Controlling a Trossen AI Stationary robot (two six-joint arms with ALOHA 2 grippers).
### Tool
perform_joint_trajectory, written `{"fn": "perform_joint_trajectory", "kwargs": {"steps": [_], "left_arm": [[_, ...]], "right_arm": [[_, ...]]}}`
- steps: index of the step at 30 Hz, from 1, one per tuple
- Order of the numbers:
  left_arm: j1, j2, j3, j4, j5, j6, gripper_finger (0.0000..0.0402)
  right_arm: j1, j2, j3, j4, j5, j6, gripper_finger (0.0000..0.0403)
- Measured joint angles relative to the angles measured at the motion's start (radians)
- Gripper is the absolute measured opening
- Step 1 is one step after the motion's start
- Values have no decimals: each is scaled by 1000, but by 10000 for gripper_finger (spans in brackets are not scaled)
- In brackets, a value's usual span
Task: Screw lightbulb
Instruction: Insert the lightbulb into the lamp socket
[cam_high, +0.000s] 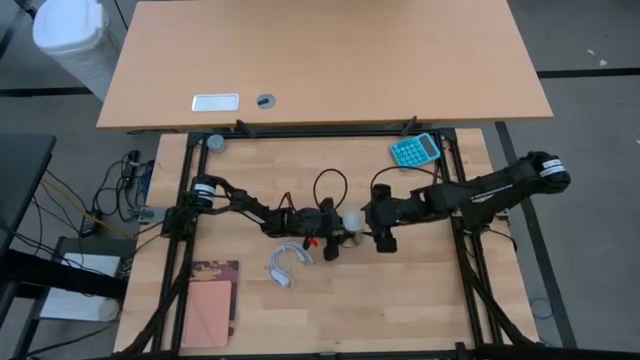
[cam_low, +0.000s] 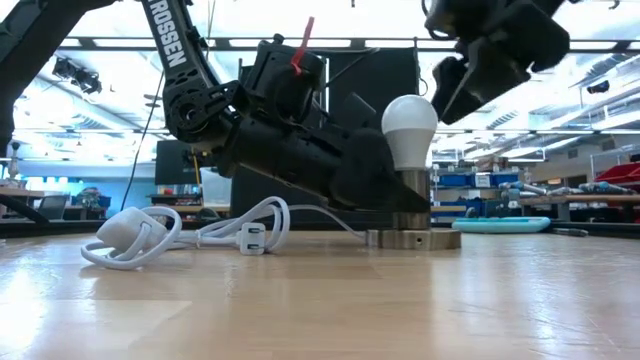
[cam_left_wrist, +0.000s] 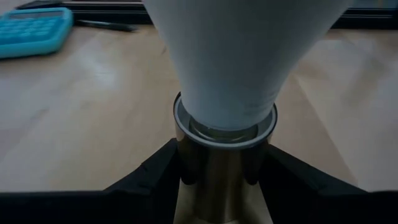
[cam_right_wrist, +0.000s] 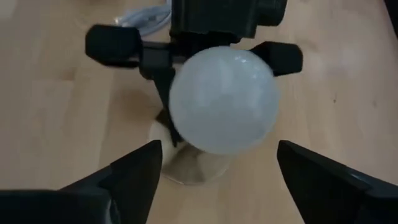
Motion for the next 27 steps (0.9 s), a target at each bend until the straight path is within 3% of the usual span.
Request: {"fn": "perform_joint_trajectory", "kwargs": {"steps": [6,12,18,22,27], "left_arm": [[-1,0,0,-1,25,-2,191],[-2,0,0,0,24,-16,190],[-2,0,0,-1,24,-19,190],[-4,0,0,-1,28,-19,190],[-4,0,0,0,30,-18,190]], "right_arm": [[-25,83,107,-150,-17,-25,341],[-30,89,47,-128,-26,112,332],[19,42,-175,187,-25,161,308],[27,1,-326,498,-19,203,306],[29,6,-415,736,32,209,306]]}}
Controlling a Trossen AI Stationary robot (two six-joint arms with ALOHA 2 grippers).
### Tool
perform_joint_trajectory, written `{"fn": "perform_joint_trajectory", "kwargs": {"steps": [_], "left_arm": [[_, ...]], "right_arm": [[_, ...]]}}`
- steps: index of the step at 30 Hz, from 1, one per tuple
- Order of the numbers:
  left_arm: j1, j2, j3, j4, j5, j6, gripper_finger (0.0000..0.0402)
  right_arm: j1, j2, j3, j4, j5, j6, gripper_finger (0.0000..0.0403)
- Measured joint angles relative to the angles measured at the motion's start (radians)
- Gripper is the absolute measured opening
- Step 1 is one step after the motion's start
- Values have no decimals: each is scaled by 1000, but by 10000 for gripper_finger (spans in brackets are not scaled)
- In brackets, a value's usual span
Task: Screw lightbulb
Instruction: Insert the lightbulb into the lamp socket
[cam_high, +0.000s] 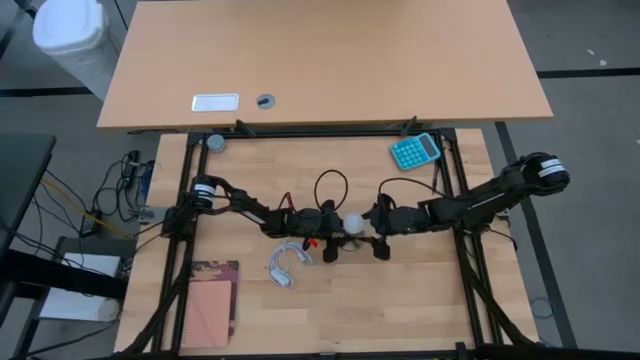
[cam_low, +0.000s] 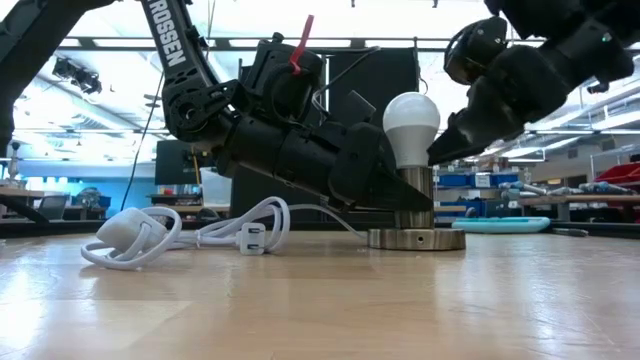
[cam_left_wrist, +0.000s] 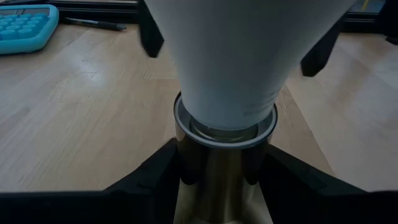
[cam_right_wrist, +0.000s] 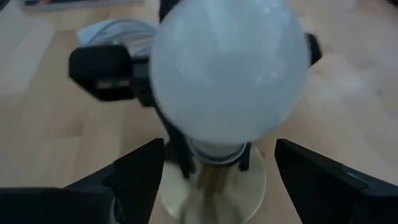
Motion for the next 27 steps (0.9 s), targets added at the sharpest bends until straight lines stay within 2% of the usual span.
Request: {"fn": "perform_joint_trajectory", "kwargs": {"steps": [8,14,27], "left_arm": [[0,0,0,0,1,0,191],[0,0,0,-2,2,-10,191],[-2,0,0,-4,10,-12,191]], "right_arm": [[24,69,-6,128,-1,-17,305],[53,98,-6,144,14,18,305],[144,99,-6,135,118,71,305]]}}
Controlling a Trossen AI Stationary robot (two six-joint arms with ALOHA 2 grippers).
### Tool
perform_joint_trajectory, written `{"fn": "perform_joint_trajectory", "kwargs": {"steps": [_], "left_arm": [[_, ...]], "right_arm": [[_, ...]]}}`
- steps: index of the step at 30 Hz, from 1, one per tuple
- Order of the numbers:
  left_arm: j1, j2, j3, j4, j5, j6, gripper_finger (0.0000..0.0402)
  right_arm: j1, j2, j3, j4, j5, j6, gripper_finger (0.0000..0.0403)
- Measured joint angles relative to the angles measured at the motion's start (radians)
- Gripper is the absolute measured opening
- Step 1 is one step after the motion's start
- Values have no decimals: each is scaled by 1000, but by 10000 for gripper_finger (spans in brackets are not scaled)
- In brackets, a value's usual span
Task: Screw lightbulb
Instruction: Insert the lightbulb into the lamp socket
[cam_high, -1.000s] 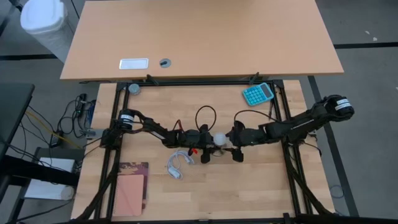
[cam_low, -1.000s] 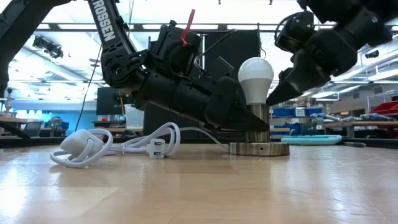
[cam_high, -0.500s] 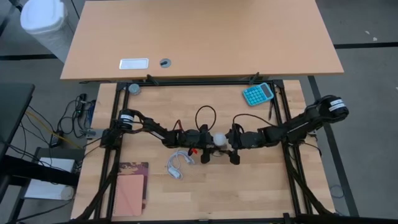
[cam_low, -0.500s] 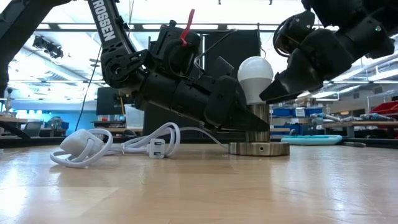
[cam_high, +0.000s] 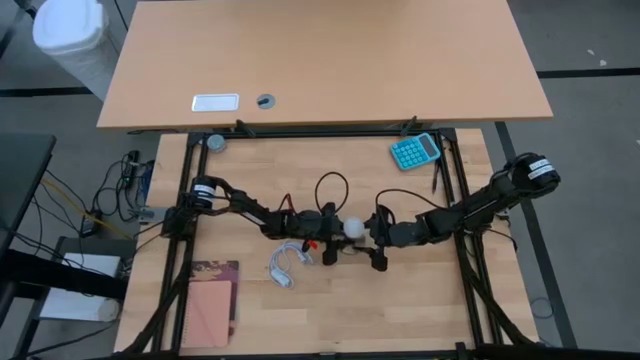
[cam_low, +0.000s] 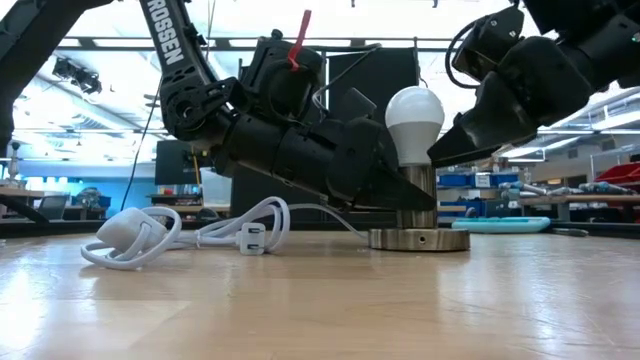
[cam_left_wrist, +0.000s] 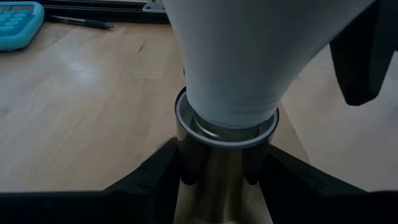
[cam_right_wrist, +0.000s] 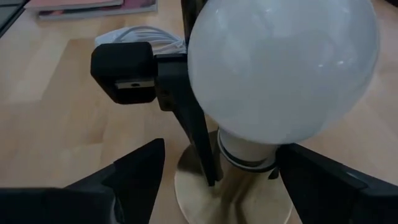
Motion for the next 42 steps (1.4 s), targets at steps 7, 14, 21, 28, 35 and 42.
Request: {"fn": "perform_joint_trajectory", "kwargs": {"steps": [7,14,21,28,35,42], "left_arm": [[0,0,0,-4,1,0,191],[5,0,0,-4,-21,-6,190],[4,0,0,-4,-21,-4,190],[4,0,0,-4,-16,-4,190],[3,0,0,-4,-12,-3,190],[4,0,0,-3,-9,-2,190]], "right_arm": [[43,0,0,0,20,52,305],[98,-4,0,-36,37,95,305],[139,-24,0,-134,271,128,305],[43,-24,0,-49,189,52,305],[-34,-24,0,44,93,-28,305],[-39,-24,0,43,57,-5,305]]}}
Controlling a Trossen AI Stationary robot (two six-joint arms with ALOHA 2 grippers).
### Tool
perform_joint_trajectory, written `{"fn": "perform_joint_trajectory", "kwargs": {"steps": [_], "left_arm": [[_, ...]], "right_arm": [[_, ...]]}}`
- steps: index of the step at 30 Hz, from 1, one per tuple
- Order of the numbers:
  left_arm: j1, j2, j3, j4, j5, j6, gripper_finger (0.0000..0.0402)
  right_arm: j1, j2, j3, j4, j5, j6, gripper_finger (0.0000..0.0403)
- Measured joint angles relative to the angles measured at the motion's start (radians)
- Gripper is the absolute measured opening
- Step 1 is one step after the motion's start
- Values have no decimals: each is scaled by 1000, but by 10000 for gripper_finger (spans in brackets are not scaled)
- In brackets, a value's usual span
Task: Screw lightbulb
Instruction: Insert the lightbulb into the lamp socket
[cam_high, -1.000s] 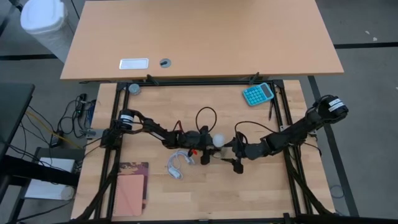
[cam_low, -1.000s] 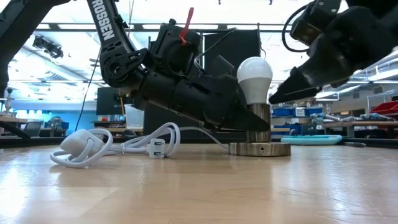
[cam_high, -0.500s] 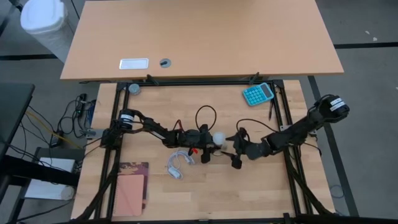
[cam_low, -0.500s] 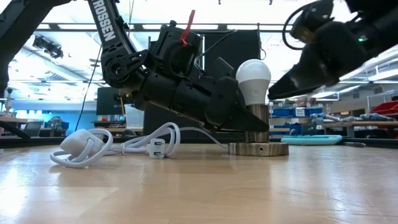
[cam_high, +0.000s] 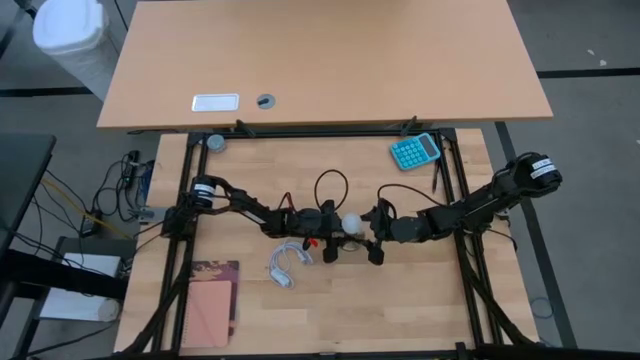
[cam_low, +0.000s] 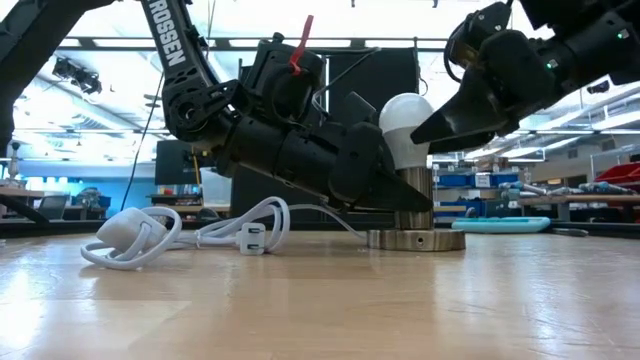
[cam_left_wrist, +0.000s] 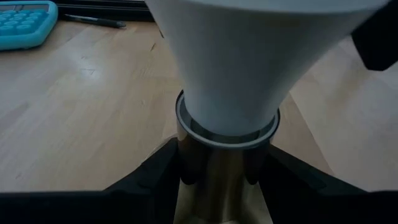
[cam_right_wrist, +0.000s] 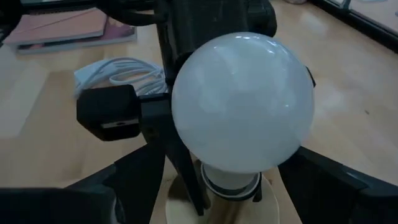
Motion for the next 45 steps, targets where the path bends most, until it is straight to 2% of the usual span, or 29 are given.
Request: {"fn": "perform_joint_trajectory", "kwargs": {"steps": [10,16,18,23,25,34,39,45], "left_arm": [[0,0,0,1,-2,-5,190],[1,0,0,0,-17,-11,190],[2,0,0,0,-22,-11,190],[2,0,0,0,-22,-11,190],[2,0,0,0,-22,-10,190],[2,0,0,0,-18,-9,190],[2,0,0,0,-17,-4,190],[1,0,0,0,-10,-3,191]], "right_arm": [[66,0,0,-56,19,83,305],[138,-1,1,-27,28,118,305],[156,-1,1,-47,61,137,305],[169,-1,1,-126,232,182,305],[144,-1,1,-126,248,170,305],[17,0,0,-50,81,66,305],[9,0,0,-13,29,34,305],[37,0,0,-25,15,78,305]]}}
